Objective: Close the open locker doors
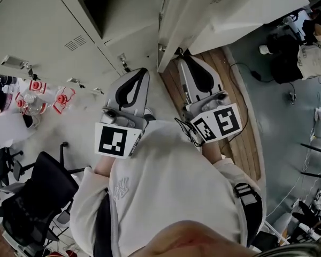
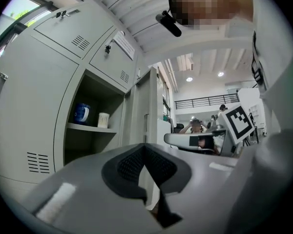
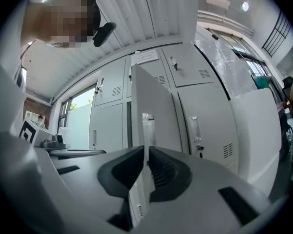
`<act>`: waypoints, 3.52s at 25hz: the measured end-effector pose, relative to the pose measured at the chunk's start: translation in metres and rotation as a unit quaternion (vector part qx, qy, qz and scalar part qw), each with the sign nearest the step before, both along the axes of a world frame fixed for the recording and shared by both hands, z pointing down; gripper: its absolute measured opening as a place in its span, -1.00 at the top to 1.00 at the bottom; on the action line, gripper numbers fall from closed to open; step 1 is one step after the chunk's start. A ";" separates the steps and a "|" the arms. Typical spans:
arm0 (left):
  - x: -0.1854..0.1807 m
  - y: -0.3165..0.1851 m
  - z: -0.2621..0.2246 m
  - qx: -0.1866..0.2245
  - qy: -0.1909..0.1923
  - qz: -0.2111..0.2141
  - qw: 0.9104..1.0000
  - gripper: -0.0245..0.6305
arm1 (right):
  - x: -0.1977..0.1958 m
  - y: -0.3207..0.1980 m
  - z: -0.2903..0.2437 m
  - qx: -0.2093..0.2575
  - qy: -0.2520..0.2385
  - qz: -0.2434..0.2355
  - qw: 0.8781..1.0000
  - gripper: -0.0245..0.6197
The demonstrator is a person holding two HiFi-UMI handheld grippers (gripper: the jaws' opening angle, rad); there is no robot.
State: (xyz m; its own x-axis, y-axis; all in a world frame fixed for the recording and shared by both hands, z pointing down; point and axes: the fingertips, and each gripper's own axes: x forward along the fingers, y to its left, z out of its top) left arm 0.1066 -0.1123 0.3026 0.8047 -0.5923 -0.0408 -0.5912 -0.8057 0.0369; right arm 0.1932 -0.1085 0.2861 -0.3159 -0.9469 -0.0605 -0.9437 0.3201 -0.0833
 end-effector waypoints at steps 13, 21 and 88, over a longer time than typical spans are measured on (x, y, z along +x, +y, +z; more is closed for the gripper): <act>-0.012 -0.008 -0.004 0.009 -0.006 -0.044 0.999 0.92 | -0.007 -0.030 -0.004 0.000 -0.016 -0.079 0.997 0.77; -0.043 -0.023 -0.003 0.012 -0.007 -0.086 0.996 0.92 | -0.055 -0.059 -0.004 0.003 -0.006 -0.144 0.990 0.76; -0.128 -0.049 -0.009 0.024 -0.011 -0.174 0.984 0.92 | -0.147 -0.022 0.096 -0.243 -0.126 -0.222 0.936 0.82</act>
